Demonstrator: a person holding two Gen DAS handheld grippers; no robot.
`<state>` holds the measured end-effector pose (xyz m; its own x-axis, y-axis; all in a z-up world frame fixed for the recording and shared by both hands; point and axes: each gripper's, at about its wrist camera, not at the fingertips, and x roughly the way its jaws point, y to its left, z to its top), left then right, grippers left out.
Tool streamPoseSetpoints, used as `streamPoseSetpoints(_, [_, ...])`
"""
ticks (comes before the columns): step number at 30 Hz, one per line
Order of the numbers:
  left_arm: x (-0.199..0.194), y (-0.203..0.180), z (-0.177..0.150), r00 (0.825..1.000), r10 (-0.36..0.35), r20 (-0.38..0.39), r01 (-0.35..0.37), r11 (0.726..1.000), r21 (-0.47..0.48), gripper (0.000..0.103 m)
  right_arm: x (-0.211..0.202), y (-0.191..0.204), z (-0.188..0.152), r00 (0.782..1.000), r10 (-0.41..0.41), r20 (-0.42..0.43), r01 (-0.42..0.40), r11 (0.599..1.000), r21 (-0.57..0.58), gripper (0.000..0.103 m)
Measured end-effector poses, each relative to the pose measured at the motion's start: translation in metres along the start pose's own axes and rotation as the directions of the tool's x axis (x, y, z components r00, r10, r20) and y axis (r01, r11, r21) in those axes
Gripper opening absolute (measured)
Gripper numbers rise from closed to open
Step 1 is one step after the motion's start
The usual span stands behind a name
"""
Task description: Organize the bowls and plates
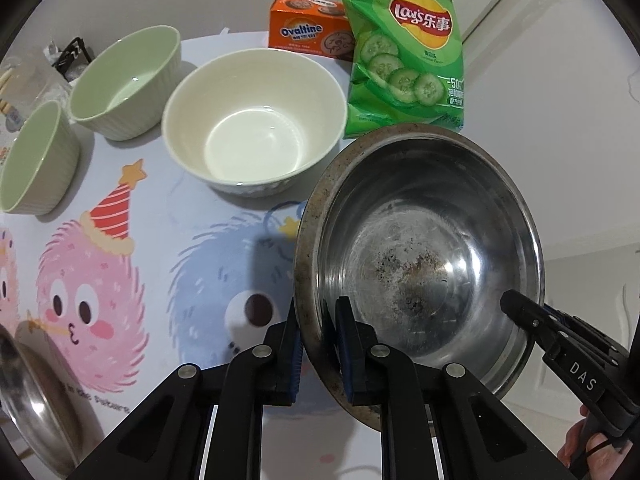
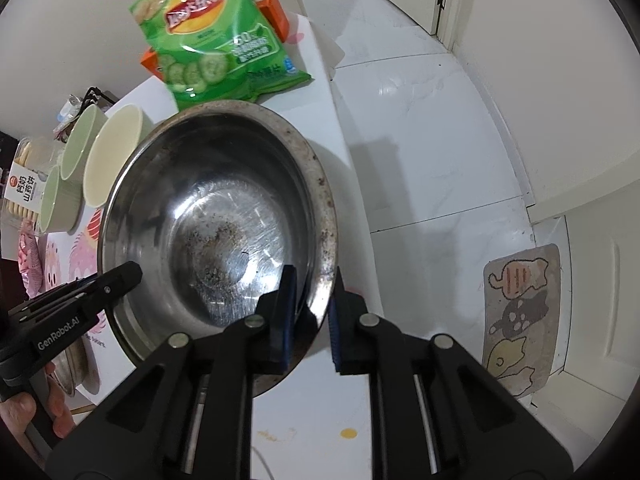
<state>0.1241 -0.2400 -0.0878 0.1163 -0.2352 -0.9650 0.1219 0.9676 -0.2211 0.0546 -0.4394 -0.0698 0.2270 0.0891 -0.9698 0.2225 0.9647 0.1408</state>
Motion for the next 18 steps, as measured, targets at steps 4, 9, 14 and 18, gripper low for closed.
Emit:
streamPoseSetpoints(4, [-0.009, 0.012, -0.003, 1.000, 0.001, 0.007, -0.001, 1.000, 0.000, 0.015, -0.005, 0.011, -0.008, 1.000, 0.003, 0.007, -0.003, 1.000, -0.009, 0.017])
streamPoseSetpoints(9, [-0.023, 0.024, -0.013, 1.000, 0.010, 0.029, -0.010, 1.000, -0.010, 0.015, -0.013, 0.032, -0.020, 1.000, 0.013, 0.021, -0.013, 0.999, -0.029, 0.017])
streamPoseSetpoints(14, [-0.042, 0.047, -0.024, 0.998, 0.024, 0.051, -0.022, 0.999, -0.023, 0.015, -0.018, 0.059, -0.031, 0.999, 0.029, 0.033, -0.027, 0.998, -0.053, 0.017])
streamPoseSetpoints(18, [-0.052, 0.070, -0.035, 0.997, 0.035, 0.067, -0.032, 0.999, -0.038, 0.015, -0.021, 0.084, -0.039, 0.998, 0.041, 0.039, -0.038, 0.996, -0.077, 0.017])
